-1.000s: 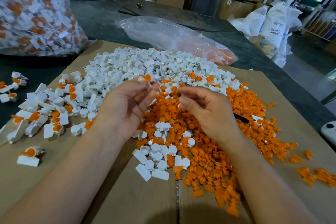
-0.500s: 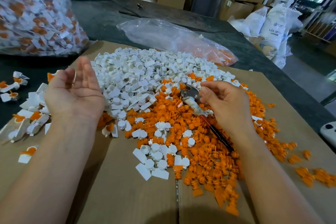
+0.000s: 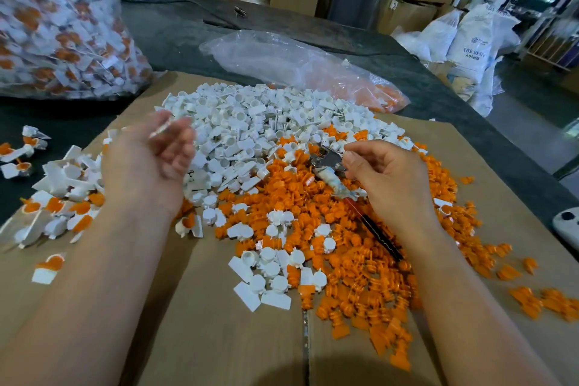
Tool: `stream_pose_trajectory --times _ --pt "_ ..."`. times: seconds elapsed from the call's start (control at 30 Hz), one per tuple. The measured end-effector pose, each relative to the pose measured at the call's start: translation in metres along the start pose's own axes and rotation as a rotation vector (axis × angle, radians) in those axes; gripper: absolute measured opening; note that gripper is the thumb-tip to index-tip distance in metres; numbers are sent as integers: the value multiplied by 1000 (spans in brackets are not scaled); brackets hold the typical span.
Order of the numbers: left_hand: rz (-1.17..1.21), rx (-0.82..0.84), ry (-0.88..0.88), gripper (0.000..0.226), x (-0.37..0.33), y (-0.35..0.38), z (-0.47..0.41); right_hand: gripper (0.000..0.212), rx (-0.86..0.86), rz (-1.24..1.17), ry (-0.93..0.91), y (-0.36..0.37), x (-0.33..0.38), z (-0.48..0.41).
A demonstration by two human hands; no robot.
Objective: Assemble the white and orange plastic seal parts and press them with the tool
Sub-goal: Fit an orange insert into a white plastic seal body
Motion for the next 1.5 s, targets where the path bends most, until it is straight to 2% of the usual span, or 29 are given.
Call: stream_pose_trajectory --times 0.1,0.17,0.23,0.3,0.4,0.6,0.7,0.9,1.03,1.13,1.23,1.5 --pt "-683 248 154 7 11 19 21 12 9 40 1 -1 1 1" --pt "-1062 401 336 7 20 25 31 11 24 83 20 -2 -1 -1" --pt "-1376 485 477 14 29 28 35 16 31 142 32 -3 -3 -2" --pt "-1547 530 589 21 36 30 37 16 26 179 36 -5 -4 -4" --pt "-1648 537 608 28 42 32 34 15 17 203 34 -6 -4 -4" --pt "-1671 568 631 11 44 35 31 14 23 231 29 -5 -3 -4" --pt "-1531 532 645 4 40 34 33 14 31 227 30 -4 -3 -3" --pt "-1257 592 589 25 33 36 46 14 93 292 -6 4 -3 -1" --pt "-1118 607 493 34 36 38 55 23 163 478 -106 20 1 0" --pt "-1069 669 476 52 37 39 57 28 179 574 -208 31 4 0" --pt "-1072 707 443 43 38 40 54 28 202 634 -270 38 5 -1" --pt "-947 730 348 39 40 40 55 25 167 582 -253 37 3 -2"
Point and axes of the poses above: each hand's wrist, its own z-axis away from the middle knuckle, its own y-axis out of the palm, x = y × z, the point moved 2 cm from there along -z, towards the middle knuckle, and after that the axes turned 8 degrees about y, right-handed, at the moved point
